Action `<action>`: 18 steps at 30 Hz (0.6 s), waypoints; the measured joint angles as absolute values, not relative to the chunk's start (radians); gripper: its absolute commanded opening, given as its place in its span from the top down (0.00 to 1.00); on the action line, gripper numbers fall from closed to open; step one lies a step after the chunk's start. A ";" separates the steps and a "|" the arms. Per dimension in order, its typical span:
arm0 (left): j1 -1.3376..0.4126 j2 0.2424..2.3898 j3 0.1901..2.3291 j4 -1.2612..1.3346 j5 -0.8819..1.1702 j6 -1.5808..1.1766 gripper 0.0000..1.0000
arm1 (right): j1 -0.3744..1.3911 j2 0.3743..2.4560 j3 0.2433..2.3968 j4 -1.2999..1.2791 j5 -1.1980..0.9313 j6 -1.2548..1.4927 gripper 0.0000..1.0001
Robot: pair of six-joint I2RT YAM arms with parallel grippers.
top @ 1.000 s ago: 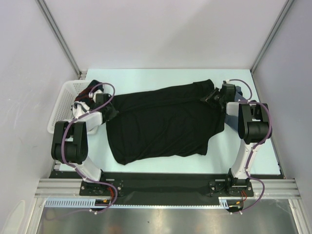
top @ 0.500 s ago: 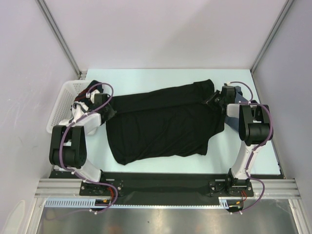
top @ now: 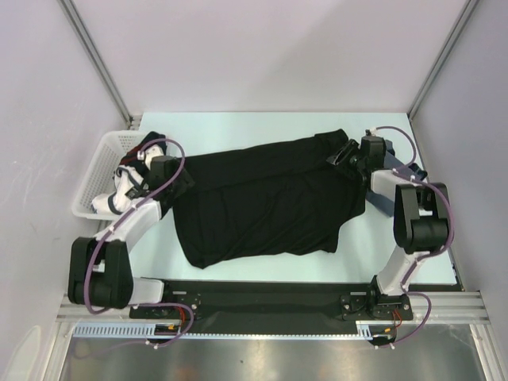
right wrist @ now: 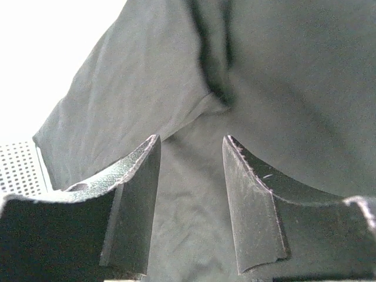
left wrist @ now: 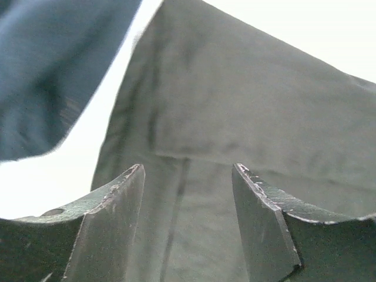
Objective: Fold and stack the tank tops
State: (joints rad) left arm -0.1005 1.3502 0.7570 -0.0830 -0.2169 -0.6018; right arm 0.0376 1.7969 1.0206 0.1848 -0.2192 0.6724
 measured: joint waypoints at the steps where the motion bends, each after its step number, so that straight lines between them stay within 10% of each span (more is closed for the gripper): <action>1: -0.121 1.328 0.757 -0.091 -0.220 -0.598 0.32 | 0.046 1.768 1.011 0.174 -0.212 0.667 0.45; 12: -0.236 1.143 0.689 -0.198 -0.201 -0.594 0.33 | 0.023 1.448 0.875 0.016 -0.068 0.626 0.40; 18: -0.209 1.204 0.656 -0.231 -0.196 -0.587 0.55 | -0.068 1.326 0.723 -0.035 -0.006 0.659 0.43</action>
State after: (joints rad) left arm -0.2092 1.2037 0.6556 -0.2310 -0.1963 -0.5873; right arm -0.0677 1.3262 0.7235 -0.0353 -0.0055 0.6594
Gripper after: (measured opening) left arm 0.516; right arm 0.594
